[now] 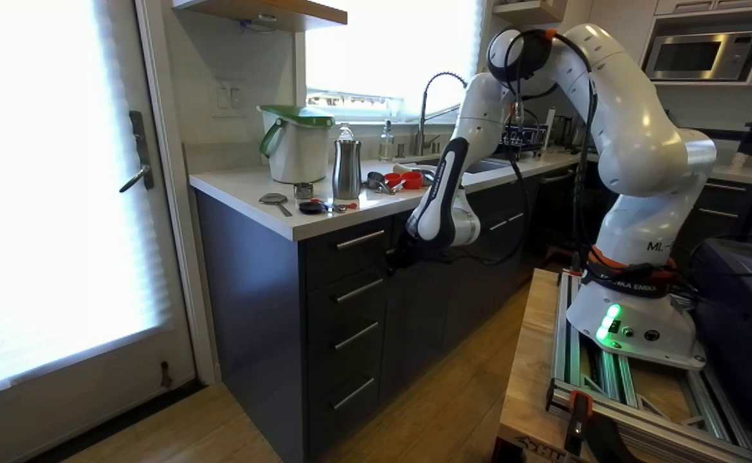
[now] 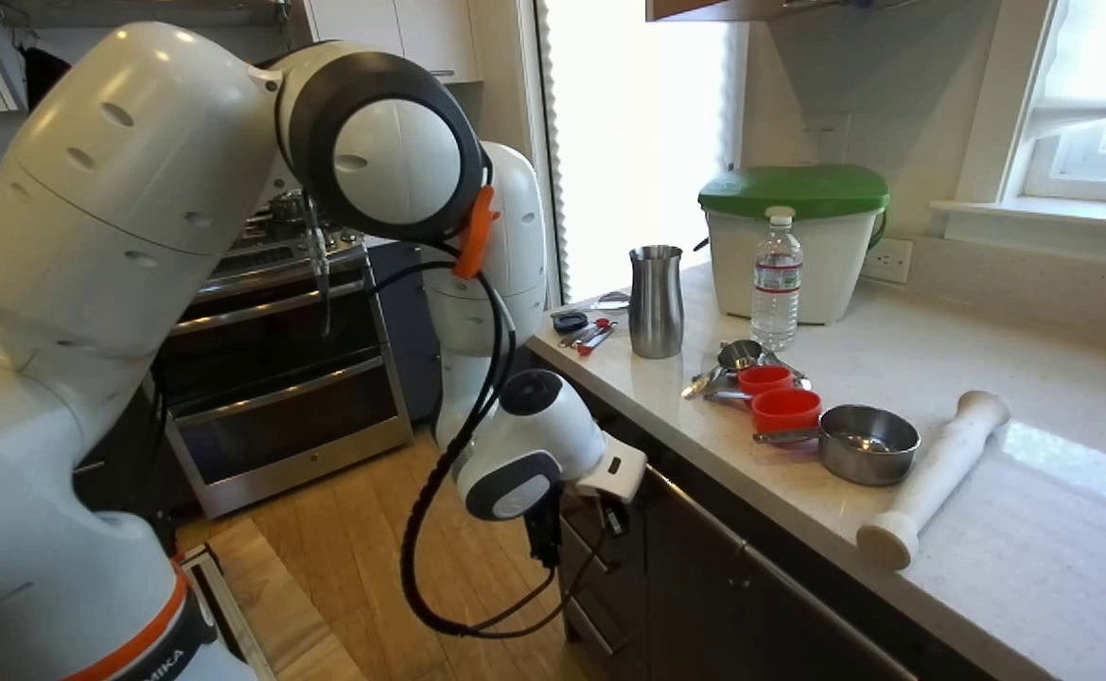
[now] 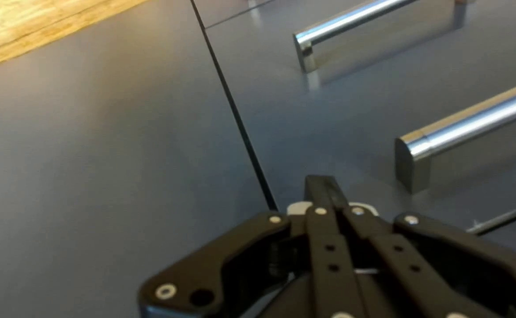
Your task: Close the open drawer fully
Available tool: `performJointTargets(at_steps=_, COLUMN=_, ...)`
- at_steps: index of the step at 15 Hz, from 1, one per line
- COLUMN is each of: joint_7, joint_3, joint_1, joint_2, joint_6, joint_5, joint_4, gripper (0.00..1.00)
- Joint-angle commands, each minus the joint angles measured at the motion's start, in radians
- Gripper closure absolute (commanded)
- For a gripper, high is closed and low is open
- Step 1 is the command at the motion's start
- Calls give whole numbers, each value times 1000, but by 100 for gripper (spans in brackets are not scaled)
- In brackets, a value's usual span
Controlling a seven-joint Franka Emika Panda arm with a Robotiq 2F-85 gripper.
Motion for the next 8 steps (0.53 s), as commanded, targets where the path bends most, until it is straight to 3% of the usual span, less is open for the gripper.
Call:
performJointTargets(at_steps=1, joint_7=-14, joint_3=-86, joint_1=54, joint_2=-120, joint_6=-143, joint_5=-9, joint_4=-90, gripper=100)
performJointTargets(at_steps=4, joint_7=-86, joint_3=-86, joint_1=26, joint_2=-237, joint_6=-272, joint_5=-57, joint_4=-202, gripper=100)
performJointTargets(at_steps=8, joint_7=-186, joint_3=-94, joint_1=60, joint_2=-447, joint_6=-415, joint_5=-57, joint_4=-398, gripper=100)
